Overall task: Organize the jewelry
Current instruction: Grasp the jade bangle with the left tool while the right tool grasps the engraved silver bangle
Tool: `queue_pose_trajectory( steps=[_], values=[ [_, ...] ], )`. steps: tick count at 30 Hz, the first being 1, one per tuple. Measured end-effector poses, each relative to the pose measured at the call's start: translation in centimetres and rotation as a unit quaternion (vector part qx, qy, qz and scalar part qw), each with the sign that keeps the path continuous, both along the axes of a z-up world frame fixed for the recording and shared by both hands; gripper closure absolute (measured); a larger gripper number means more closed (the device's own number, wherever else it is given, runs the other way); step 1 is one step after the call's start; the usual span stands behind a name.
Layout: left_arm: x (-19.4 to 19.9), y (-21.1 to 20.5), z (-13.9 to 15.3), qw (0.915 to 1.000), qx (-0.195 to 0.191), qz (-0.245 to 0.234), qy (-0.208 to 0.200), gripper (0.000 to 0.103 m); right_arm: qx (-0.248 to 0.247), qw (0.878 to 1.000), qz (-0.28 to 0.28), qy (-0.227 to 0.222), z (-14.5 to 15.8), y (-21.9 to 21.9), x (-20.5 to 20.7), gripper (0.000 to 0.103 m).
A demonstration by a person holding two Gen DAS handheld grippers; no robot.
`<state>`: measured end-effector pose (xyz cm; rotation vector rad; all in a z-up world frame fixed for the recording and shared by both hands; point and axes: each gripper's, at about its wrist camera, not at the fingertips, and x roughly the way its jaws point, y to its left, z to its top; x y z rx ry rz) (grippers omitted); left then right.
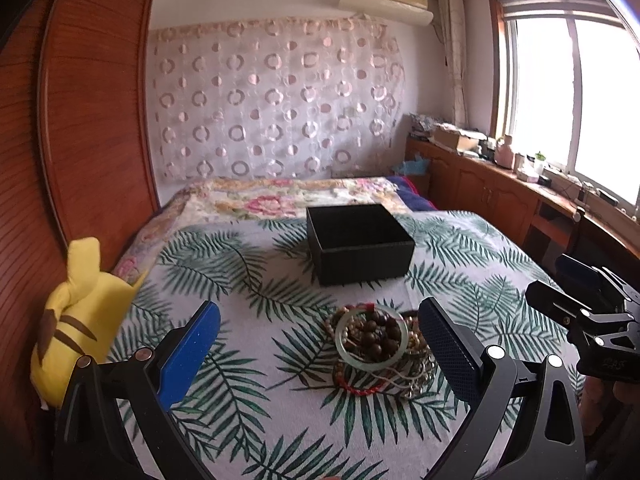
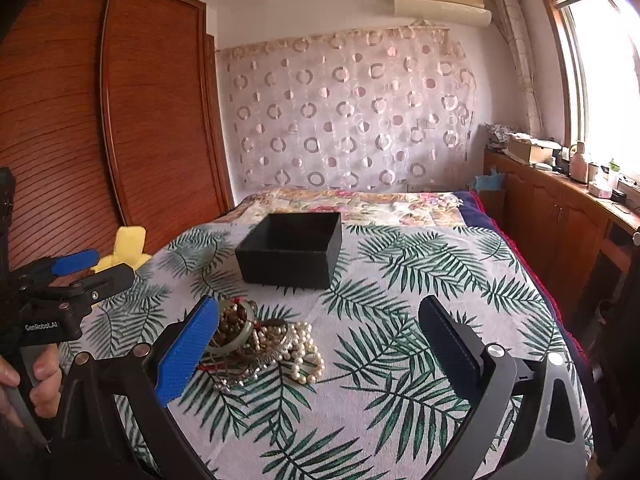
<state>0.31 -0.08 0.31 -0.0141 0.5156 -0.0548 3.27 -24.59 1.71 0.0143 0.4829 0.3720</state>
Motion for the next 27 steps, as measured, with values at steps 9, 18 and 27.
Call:
queue_pose_trajectory(
  steps=[9, 18, 27],
  values=[
    [2.1, -0.1, -3.2, 0.9976, -0.008, -0.046, 0.05, 0.008, -0.008, 0.999, 0.031, 0.035, -2.9, 0.2, 1.5, 0.021],
    [5.1, -1.2, -6.1, 0.9895, -0.012, -0.095, 0.108, 0.008, -0.034, 0.996, 0.051, 0.066, -5.3, 0.4, 3.3, 0.023],
    [8.0, -2.4, -7.6, 0.9805, -0.021, -0.123, 0.151, 0.014, -0.027, 0.994, 0.058, 0.084, -6.3, 0.1, 3.4, 0.023]
  ],
)
